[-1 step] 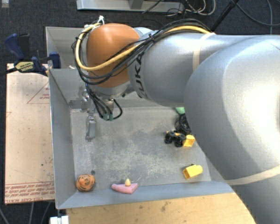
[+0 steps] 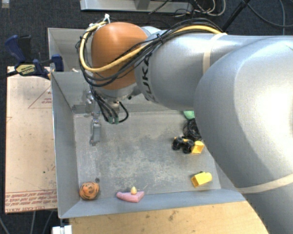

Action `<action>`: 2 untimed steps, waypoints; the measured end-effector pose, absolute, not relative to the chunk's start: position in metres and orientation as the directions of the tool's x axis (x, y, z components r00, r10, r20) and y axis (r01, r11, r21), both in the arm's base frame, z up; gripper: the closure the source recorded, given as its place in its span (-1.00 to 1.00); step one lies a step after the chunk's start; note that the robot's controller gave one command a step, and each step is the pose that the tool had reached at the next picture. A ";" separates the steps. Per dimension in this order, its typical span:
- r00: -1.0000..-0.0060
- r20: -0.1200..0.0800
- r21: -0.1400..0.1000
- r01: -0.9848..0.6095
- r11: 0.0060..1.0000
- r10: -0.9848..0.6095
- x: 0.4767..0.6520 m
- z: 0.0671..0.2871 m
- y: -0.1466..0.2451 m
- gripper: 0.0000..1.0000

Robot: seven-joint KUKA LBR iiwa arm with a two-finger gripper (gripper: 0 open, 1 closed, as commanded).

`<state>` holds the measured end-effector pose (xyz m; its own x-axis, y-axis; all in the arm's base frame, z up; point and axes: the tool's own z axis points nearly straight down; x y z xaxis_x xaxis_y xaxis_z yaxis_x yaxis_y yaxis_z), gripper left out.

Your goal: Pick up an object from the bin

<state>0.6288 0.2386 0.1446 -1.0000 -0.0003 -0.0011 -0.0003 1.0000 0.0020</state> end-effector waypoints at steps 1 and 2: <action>-0.951 -0.006 0.001 -0.308 0.951 -0.308 0.584 0.103 0.235 -1.00; -0.869 0.007 0.003 -0.495 0.869 -0.495 0.541 0.085 0.241 -1.00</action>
Offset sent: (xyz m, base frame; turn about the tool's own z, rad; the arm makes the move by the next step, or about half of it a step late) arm -0.0983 0.0139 -0.0196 -0.4530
